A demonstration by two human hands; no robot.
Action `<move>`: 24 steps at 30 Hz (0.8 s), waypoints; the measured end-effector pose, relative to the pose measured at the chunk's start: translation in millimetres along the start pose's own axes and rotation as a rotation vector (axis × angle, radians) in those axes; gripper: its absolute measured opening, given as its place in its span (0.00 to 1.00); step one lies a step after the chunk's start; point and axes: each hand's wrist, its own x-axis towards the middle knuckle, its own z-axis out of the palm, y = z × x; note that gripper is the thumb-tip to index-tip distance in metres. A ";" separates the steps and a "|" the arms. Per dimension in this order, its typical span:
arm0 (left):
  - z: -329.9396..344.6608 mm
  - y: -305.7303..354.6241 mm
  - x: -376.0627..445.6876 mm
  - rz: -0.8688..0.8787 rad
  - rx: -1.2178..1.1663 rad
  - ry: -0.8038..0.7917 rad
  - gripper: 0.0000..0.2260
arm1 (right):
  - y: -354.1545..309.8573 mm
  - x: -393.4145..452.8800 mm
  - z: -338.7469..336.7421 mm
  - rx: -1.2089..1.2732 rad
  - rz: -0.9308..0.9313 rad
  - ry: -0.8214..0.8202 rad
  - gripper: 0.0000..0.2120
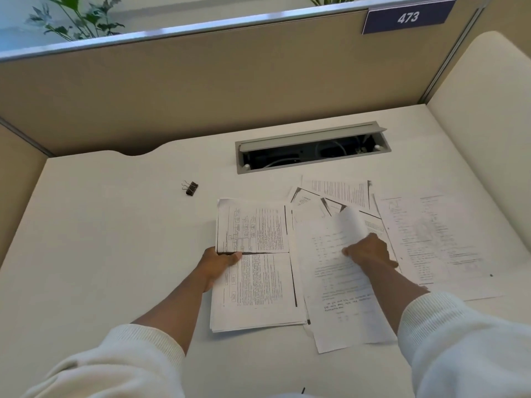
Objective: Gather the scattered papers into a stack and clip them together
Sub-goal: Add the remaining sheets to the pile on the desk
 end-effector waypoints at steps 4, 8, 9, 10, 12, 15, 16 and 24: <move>-7.3 -1.4 0.1 0.005 0.000 -0.026 0.16 | -14.8 -3.8 -4.4 0.029 -0.170 -0.013 0.22; -11.2 1.1 -0.9 0.014 0.001 -0.019 0.15 | -21.5 -5.1 -2.2 0.099 -0.268 -0.090 0.23; -12.6 1.0 -0.8 0.015 0.002 -0.019 0.16 | -22.6 -5.3 -0.6 0.099 -0.278 -0.115 0.23; -14.7 0.0 -0.9 0.016 0.002 -0.017 0.16 | -23.2 -5.9 1.1 0.101 -0.287 -0.141 0.23; -18.4 -2.2 -1.1 0.010 -0.005 -0.006 0.17 | -24.9 -7.7 3.3 0.101 -0.305 -0.185 0.22; -22.7 -5.0 -2.0 -0.005 -0.015 0.003 0.17 | -27.2 -5.3 5.2 0.066 -0.345 -0.248 0.23; -24.1 -5.3 -2.5 -0.007 -0.015 0.004 0.17 | -27.9 -4.3 4.7 0.056 -0.348 -0.263 0.22; -49.3 -13.8 -8.9 -0.023 -0.024 0.045 0.17 | -31.8 -2.4 1.4 0.110 -0.424 -0.194 0.22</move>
